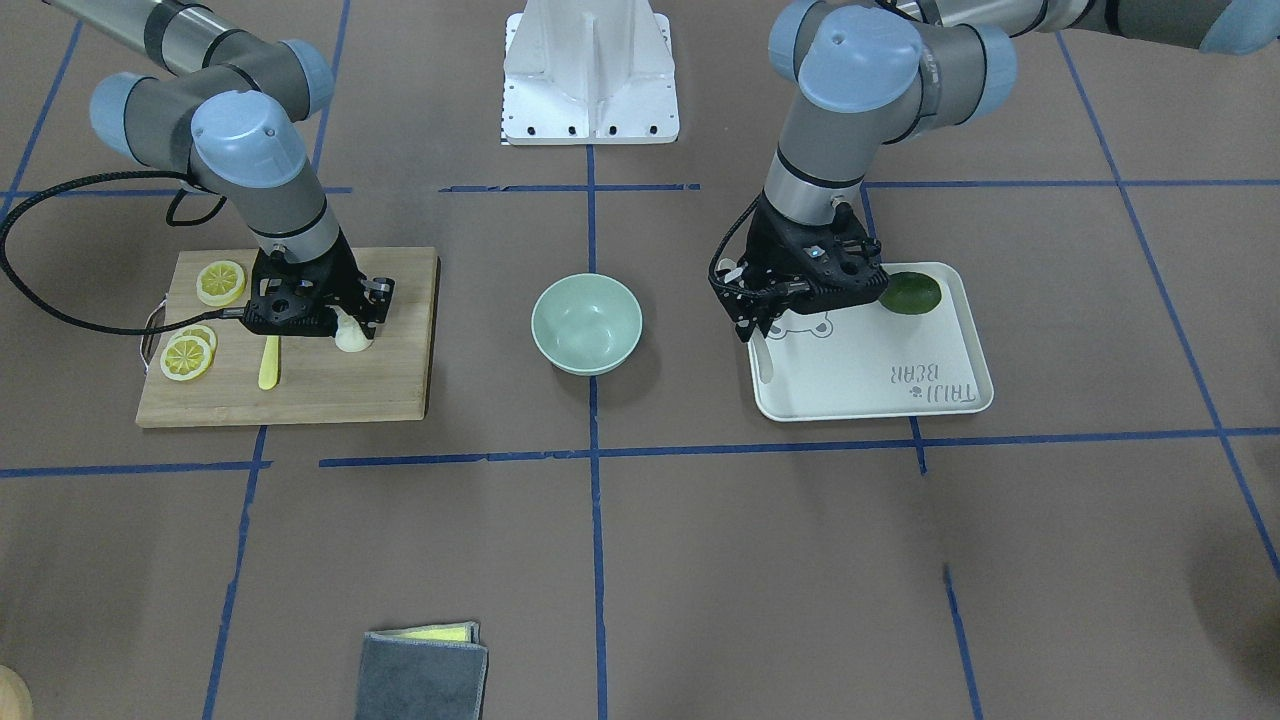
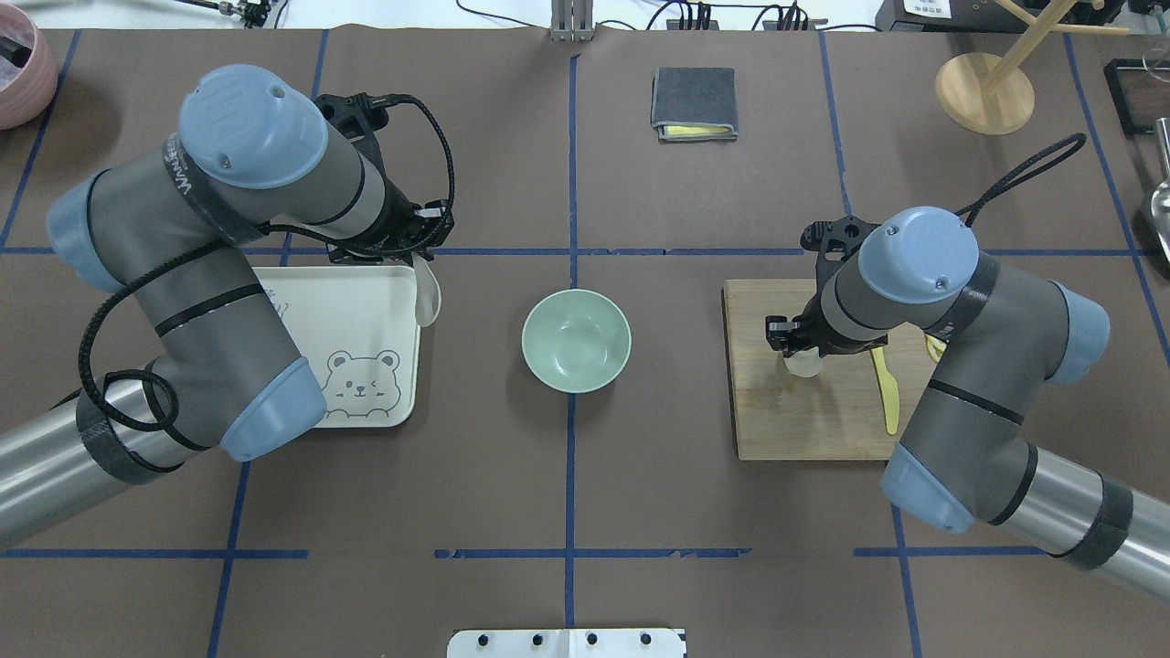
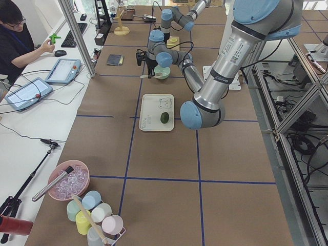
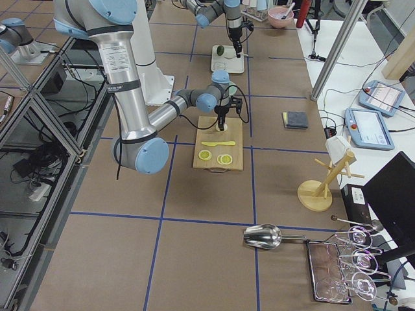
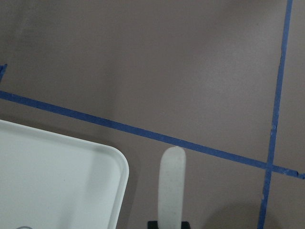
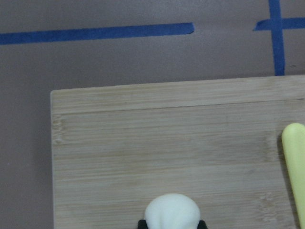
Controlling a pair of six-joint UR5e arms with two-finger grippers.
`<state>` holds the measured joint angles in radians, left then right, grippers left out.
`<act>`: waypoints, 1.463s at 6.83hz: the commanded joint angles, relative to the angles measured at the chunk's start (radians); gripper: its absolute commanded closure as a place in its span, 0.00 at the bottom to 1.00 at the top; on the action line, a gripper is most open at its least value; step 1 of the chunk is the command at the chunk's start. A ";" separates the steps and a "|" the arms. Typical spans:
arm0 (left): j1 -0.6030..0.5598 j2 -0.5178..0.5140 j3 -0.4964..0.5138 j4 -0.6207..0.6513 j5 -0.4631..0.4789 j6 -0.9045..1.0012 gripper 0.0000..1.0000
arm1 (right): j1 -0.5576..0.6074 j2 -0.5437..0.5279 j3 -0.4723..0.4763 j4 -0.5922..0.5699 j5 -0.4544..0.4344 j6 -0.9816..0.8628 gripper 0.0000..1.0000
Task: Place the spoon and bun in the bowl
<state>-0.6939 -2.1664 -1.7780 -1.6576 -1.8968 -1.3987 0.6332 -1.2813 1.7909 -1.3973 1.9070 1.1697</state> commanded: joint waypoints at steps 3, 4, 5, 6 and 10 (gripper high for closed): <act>0.079 -0.153 0.138 -0.043 0.004 -0.164 1.00 | 0.107 0.000 0.074 -0.057 0.087 -0.004 1.00; 0.105 -0.179 0.200 -0.107 0.005 -0.196 1.00 | 0.156 -0.001 0.097 -0.060 0.137 -0.004 1.00; 0.131 -0.193 0.234 -0.152 0.013 -0.219 1.00 | 0.189 0.000 0.102 -0.060 0.161 -0.004 1.00; 0.157 -0.228 0.293 -0.193 0.059 -0.235 1.00 | 0.195 0.000 0.107 -0.060 0.161 -0.004 1.00; 0.162 -0.225 0.331 -0.223 0.074 -0.181 0.75 | 0.195 0.008 0.120 -0.061 0.161 -0.004 1.00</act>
<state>-0.5318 -2.3968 -1.4473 -1.8792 -1.8231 -1.6038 0.8284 -1.2766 1.9076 -1.4576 2.0677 1.1658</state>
